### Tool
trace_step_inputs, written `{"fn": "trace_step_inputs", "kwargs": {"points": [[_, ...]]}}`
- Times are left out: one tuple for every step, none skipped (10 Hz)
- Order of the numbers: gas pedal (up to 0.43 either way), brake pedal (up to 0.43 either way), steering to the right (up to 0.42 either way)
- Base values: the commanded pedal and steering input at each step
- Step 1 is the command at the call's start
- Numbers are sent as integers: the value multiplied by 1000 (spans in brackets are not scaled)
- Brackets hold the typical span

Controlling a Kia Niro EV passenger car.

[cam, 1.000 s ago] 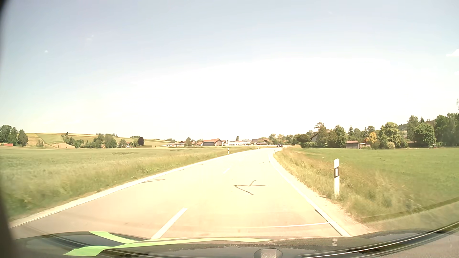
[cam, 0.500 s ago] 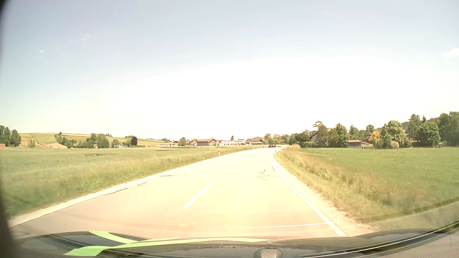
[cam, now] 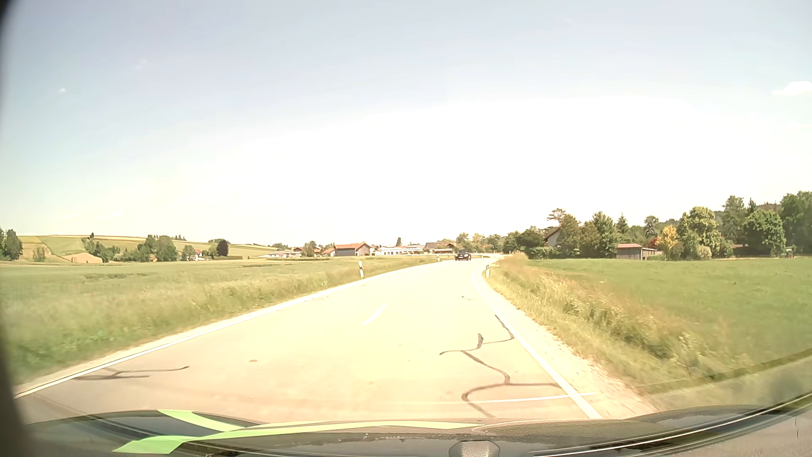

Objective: Follow the waypoints while adhering to traffic rules and regulations

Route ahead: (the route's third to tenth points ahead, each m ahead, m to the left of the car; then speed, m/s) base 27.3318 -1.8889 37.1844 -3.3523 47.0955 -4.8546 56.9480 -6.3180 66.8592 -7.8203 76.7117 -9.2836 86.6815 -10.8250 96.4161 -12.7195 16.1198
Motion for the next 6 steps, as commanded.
{"fn": "trace_step_inputs", "kwargs": {"points": [[177,0,10],[189,0,9],[197,0,8],[209,0,8],[209,0,7],[209,0,8]]}}
